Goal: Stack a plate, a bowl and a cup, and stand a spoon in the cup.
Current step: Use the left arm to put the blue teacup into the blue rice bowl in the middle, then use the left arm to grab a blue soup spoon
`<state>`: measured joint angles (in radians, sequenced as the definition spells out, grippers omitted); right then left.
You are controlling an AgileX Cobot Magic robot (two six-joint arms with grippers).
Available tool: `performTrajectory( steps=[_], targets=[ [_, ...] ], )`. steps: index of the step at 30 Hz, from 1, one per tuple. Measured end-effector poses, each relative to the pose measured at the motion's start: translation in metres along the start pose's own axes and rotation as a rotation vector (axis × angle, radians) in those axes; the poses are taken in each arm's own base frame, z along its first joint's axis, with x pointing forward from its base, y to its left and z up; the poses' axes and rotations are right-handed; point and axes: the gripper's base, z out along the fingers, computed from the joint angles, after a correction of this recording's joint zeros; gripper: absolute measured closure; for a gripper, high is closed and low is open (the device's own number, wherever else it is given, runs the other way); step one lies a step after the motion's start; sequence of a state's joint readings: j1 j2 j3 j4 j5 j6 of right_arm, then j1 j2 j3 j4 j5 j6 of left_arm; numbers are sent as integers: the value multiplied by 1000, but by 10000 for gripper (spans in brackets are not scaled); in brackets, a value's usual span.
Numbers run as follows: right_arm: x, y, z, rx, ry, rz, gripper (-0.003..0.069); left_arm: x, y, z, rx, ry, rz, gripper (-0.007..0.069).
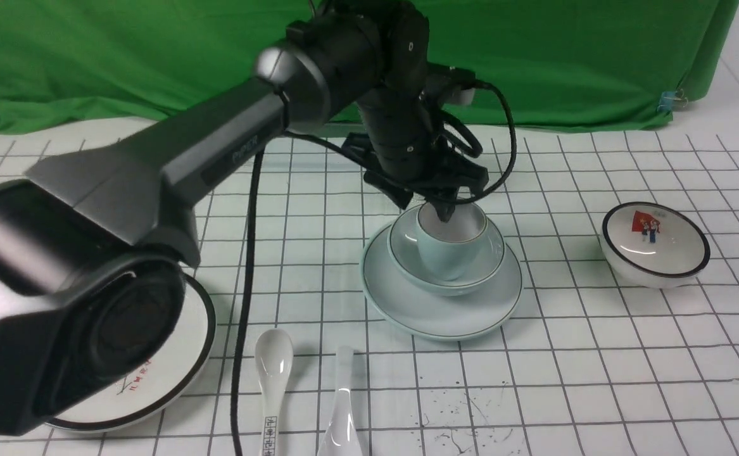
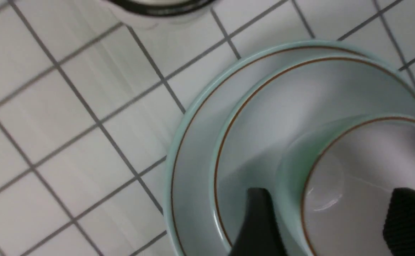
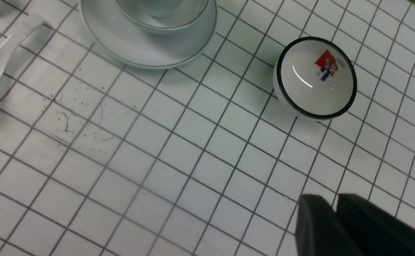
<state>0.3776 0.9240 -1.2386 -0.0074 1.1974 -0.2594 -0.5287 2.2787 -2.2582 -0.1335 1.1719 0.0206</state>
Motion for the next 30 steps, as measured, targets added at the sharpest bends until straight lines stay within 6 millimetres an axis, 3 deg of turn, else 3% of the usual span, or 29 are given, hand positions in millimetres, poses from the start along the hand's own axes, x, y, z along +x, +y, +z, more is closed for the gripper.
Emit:
performTrajectory(
  steps=[1,2,4,5,6,7,8,12,13,14,16,17,19,20,21,22,26,30],
  targets=[
    [0,0,0,5,-5,-1,535,-3,-1,-21,-17,-39,17,158],
    [0,-1,0,7,-5,-2,534,-4,-1,-25,-20,-45,20,148],
    [-1,-2,0,18,-14,-4,535,-7,-4,-77,-66,-127,49,111],
    [-1,-2,0,19,-15,-4,535,-7,-4,-82,-70,-133,50,111],
    [-2,-2,-1,23,-25,-1,535,-6,-6,-110,-86,-182,60,106],
    [-2,-2,-1,24,-27,0,535,-5,-7,-121,-91,-200,62,106],
    [-2,-2,-1,27,-37,3,533,3,-9,-151,-100,-238,68,107],
    [-2,-2,-2,28,-40,11,531,25,-13,-185,-103,-247,75,122],
    [-2,-2,-2,28,-43,18,531,43,-13,-195,-103,-221,72,139],
    [-2,-2,-2,29,-44,18,531,45,-13,-196,-103,-217,71,141],
    [-2,-2,-3,29,-46,25,531,80,-13,-199,-102,-145,46,167],
    [-2,-2,-3,29,-46,25,531,86,-13,-199,-101,-131,41,170],
    [-2,-2,-3,29,-47,32,531,125,-16,-183,-96,-13,14,189],
    [-2,-2,-3,29,-47,32,531,125,-16,-186,-96,-21,15,189],
    [-2,-2,-3,29,-47,34,531,150,-20,-170,-90,44,0,197],
    [-2,-2,-3,29,-48,36,531,162,-23,-159,-84,69,-7,201],
    [-3,-2,-3,30,-55,49,531,192,-30,-118,-60,127,-61,204],
    [-3,-2,-3,29,-52,55,531,195,-32,-94,-25,109,-121,204]
  ],
)
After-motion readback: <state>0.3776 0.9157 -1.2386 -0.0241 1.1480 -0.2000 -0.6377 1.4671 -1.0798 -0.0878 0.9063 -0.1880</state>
